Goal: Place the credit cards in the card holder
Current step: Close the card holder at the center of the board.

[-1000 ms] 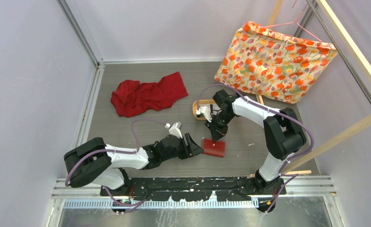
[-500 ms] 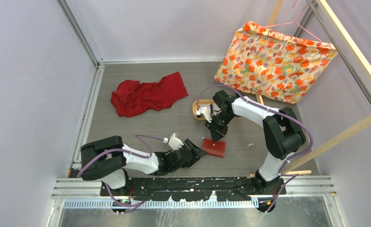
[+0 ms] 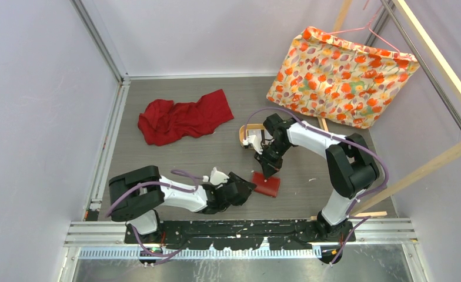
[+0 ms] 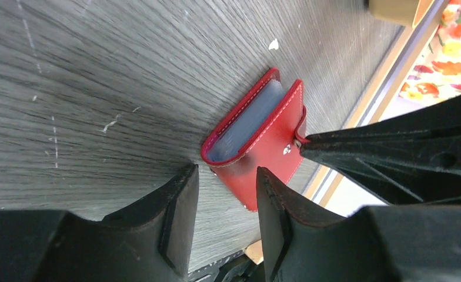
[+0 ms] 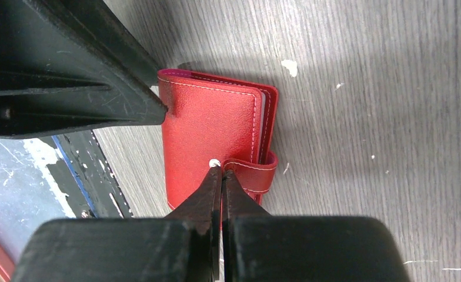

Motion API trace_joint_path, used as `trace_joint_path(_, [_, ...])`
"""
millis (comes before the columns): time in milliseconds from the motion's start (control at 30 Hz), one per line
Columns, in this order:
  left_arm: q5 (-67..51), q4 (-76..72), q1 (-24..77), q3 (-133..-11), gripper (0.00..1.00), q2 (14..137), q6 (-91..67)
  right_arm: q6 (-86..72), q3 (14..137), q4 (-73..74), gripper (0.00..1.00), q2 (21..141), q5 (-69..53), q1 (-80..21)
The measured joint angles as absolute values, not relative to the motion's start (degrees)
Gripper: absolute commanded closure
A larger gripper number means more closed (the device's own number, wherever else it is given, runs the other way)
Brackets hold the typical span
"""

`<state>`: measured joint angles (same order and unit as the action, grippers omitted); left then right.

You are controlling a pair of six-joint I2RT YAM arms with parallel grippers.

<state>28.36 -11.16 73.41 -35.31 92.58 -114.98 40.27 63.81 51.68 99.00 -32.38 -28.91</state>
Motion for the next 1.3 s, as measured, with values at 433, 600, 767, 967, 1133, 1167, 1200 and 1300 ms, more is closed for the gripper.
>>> trace_joint_path(433, [28.91, -7.94, 73.41, -38.63, 0.55, 94.8, -118.67, 39.68, 62.63, 50.48, 0.99, 97.91, -31.46, -30.13])
trace_joint_path(600, [28.93, -7.99, 73.41, -39.35, 0.57, 95.53, -119.59, 38.52, 61.69, 49.41, 0.99, 96.86, -30.48, -30.5])
trace_joint_path(767, [29.04, -7.84, 73.45, -40.1, 0.71, 96.62, -119.77, 37.52, 61.58, 49.23, 0.99, 96.6, -29.41, -31.03])
trace_joint_path(967, [29.61, -8.08, 73.54, -40.82, 0.75, 97.82, -120.25, 36.91, 61.56, 49.23, 0.99, 96.23, -28.73, -31.14])
trace_joint_path(1133, [29.71, -7.97, 73.56, -41.01, 0.76, 98.02, -120.31, 36.73, 60.93, 48.84, 0.99, 95.09, -28.58, -31.33])
trace_joint_path(1167, [29.74, -7.94, 73.56, -41.01, 0.76, 98.02, -120.31, 36.75, 60.86, 48.84, 0.99, 94.96, -28.56, -31.4])
trace_joint_path(1200, [29.74, -7.94, 73.56, -41.01, 0.76, 98.02, -120.33, 36.75, 60.8, 48.82, 0.99, 94.87, -28.53, -31.42])
trace_joint_path(1300, [29.78, -7.92, 73.6, -41.04, 0.76, 98.02, -120.55, 36.93, 60.47, 48.66, 0.99, 94.85, -28.45, -31.44])
